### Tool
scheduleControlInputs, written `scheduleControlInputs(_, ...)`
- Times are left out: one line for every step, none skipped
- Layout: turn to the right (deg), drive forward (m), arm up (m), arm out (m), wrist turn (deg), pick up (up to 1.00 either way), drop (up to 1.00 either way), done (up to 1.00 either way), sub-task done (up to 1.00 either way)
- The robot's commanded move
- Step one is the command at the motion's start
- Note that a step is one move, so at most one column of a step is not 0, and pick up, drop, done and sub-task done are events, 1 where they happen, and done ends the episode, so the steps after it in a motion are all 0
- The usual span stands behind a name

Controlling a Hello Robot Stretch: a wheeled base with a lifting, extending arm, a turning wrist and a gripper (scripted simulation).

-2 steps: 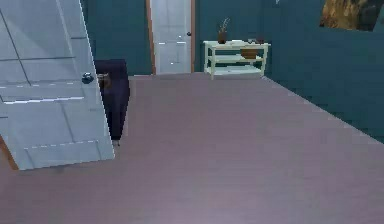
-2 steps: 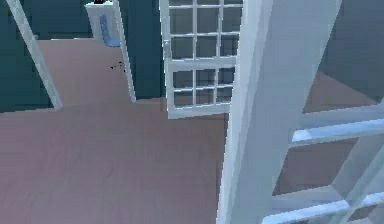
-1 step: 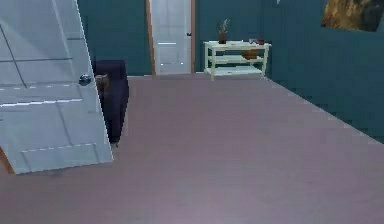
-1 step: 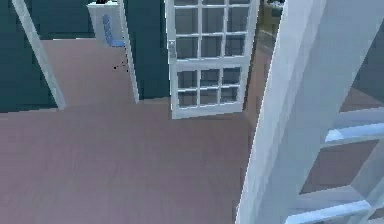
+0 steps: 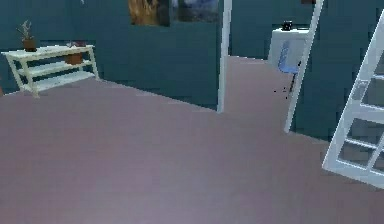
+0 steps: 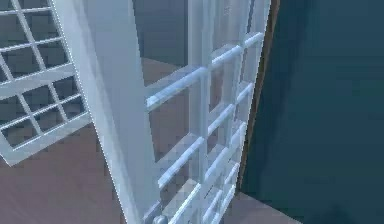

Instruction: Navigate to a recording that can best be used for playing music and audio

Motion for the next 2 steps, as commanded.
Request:
scheduleControlInputs(33.0, 0.00, 0.00, 0.00, 0.0, 0.00, 0.00, 0.00, 0.00)
scheduleControlInputs(0.0, 0.85, 0.00, 0.00, 0.0, 0.00, 0.00, 0.00, 0.00)
